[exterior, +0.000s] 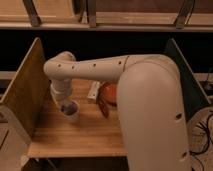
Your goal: Place the white sponge in the ceramic cup
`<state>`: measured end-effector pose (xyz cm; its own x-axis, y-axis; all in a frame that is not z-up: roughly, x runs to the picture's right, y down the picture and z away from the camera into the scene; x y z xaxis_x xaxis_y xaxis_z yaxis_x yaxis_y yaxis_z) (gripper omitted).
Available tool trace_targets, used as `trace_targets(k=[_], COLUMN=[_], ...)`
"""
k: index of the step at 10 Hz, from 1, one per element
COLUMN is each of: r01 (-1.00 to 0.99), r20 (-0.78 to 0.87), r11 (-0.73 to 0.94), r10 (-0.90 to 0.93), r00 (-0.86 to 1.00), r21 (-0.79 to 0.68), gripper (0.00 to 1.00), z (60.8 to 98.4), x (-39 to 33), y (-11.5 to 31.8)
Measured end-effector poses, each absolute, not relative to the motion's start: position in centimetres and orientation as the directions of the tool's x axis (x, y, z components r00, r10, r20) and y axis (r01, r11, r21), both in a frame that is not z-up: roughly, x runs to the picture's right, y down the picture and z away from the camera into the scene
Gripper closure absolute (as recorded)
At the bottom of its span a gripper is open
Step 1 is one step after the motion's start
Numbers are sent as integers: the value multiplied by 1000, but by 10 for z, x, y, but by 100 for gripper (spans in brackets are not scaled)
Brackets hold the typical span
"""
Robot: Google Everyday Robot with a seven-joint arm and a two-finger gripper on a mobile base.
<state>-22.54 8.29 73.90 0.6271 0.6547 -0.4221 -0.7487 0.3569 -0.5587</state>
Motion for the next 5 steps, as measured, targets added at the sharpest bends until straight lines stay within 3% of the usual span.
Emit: trace_targets(k=[3,5], r01=[-737,-740], r20=[-422,-425], r11=[353,347], r10=[643,645], r00=[639,634], r21=[-577,-576], gripper=[100,86], z=[749,755], x=[-232,-228], y=[85,83])
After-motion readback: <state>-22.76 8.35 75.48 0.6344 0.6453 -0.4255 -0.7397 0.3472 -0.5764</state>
